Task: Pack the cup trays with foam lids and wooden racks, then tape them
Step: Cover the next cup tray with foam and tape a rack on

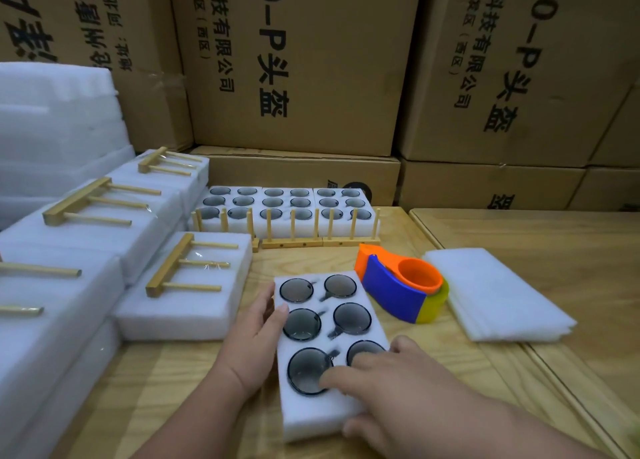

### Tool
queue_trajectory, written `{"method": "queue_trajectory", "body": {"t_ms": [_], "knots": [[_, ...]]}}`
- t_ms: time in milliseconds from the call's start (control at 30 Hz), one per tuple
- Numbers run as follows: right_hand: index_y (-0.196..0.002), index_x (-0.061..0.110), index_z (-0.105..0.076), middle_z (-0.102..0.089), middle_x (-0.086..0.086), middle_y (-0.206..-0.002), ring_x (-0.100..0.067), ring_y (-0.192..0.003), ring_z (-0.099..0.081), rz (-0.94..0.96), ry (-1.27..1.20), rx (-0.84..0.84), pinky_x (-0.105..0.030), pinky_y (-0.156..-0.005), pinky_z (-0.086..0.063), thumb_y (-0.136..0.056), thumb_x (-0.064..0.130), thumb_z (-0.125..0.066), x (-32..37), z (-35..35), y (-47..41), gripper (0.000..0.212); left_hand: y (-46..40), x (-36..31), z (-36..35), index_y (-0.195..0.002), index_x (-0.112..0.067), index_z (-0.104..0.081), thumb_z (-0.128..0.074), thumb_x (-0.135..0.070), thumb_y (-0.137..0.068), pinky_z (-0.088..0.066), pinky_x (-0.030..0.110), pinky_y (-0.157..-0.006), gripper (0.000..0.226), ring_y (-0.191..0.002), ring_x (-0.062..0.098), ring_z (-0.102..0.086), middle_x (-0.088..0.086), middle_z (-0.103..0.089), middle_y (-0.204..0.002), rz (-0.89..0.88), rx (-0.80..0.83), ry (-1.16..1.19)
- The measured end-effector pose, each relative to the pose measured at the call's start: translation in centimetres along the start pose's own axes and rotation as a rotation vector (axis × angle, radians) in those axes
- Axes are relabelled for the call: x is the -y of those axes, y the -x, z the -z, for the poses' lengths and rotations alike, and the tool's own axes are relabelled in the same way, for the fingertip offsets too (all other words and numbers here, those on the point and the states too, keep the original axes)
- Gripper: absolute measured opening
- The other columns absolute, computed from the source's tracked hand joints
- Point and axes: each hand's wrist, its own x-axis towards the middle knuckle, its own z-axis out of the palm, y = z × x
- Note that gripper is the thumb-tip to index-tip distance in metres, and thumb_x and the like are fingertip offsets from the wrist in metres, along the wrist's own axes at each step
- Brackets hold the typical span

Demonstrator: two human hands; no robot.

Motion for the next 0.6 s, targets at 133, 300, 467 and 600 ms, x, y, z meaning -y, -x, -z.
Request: {"method": "queue_trajectory", "body": {"t_ms": [133,300,467,600], "knots": [[-0.128,0.04,-0.053,-0.058,0.015,-0.116,-0.009,-0.114,-0.051,-0.085,-0.223,-0.253,-0.033,-0.091,-0.043,-0.092,0.066,-0.048,-1.3,0.6,-0.5,0.044,-0.2,0.4,-0.2,-0.147,-0.047,-0.038,-0.054,-0.064,-0.072,-0.038,0.026,-0.11,0.079,-0.121,-0.024,-0.047,-0.056,-0.05,-0.12,0.044,0.003,-0.043],[-0.138,0.038,-0.053,-0.045,0.014,-0.142,-0.01,-0.136,-0.036,-0.266,-0.488,-0.38,-0.037,-0.111,-0.038,-0.098,0.057,-0.051,-3.1,-0.2,-4.3,0.045,0.0,-0.3,-0.4,-0.141,-0.052,-0.034,-0.053,-0.049,-0.08,-0.032,0.005,-0.091,0.063,-0.11,-0.038,-0.038,-0.067,-0.041,-0.107,0.05,0.005,-0.069],[-0.154,0.039,-0.034,-0.024,0.005,-0.166,-0.02,-0.153,-0.015,-0.308,-0.427,-0.333,-0.046,-0.12,-0.02,-0.096,0.065,-0.042,-3.7,-0.8,-9.6,0.064,0.2,-0.3,-0.3,-0.141,-0.05,-0.035,-0.056,-0.043,-0.079,-0.041,0.017,-0.099,0.065,-0.118,-0.024,-0.049,-0.055,-0.054,-0.115,0.054,0.02,-0.044],[-0.159,0.038,-0.021,-0.012,-0.002,-0.17,-0.023,-0.157,-0.005,-0.395,-0.368,-0.212,-0.053,-0.122,-0.011,-0.094,0.072,-0.032,-4.1,-1.2,-12.4,0.074,0.4,-0.5,-0.2,-0.124,-0.065,-0.043,-0.056,-0.056,-0.068,-0.05,0.043,-0.105,0.058,-0.121,0.008,-0.062,-0.016,-0.066,-0.128,0.08,0.008,-0.038]]}}
